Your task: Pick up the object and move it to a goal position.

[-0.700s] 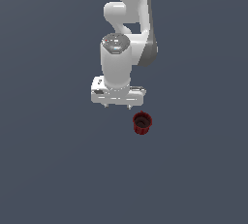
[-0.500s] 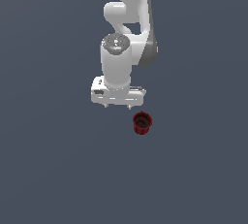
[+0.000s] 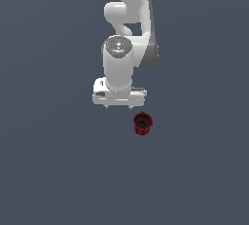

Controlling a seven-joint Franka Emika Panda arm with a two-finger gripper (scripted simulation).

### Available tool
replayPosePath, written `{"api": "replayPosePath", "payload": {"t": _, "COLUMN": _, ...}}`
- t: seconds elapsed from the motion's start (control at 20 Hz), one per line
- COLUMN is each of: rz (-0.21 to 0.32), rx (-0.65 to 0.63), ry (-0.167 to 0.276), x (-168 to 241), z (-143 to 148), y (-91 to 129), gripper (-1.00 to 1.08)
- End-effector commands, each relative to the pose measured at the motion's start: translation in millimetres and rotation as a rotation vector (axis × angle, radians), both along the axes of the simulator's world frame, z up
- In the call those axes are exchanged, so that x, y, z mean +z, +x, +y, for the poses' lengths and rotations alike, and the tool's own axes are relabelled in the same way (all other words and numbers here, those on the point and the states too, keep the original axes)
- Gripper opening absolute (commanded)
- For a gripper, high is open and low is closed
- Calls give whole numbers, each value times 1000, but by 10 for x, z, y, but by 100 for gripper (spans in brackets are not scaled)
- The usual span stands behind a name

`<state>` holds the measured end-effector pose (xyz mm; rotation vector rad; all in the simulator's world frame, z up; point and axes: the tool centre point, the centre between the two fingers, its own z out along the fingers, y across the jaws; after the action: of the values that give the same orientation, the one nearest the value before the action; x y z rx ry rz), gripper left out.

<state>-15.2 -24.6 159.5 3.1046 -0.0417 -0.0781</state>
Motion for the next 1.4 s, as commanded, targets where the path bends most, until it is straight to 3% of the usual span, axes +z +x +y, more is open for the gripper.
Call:
{"api": "replayPosePath", "payload": {"t": 0.0, "rz": 4, "rx": 18, "ry": -5, "x": -10, "z": 20, "y": -3, "gripper": 108}}
{"api": "replayPosePath", "payload": {"t": 0.3, "rz": 27, "rx": 133, "ry": -34, "x": -71, "z": 134, "y": -23, "gripper": 108}}
{"api": "replayPosePath", "payload": {"t": 0.55, "rz": 64, "rx": 302, "ry": -78, "x": -158, "z": 297, "y": -52, "gripper": 108}}
{"api": "replayPosePath", "payload": {"t": 1.35, "rz": 276, "rx": 1114, "ry": -295, "x": -506, "z": 1027, "y": -175, "gripper": 108}}
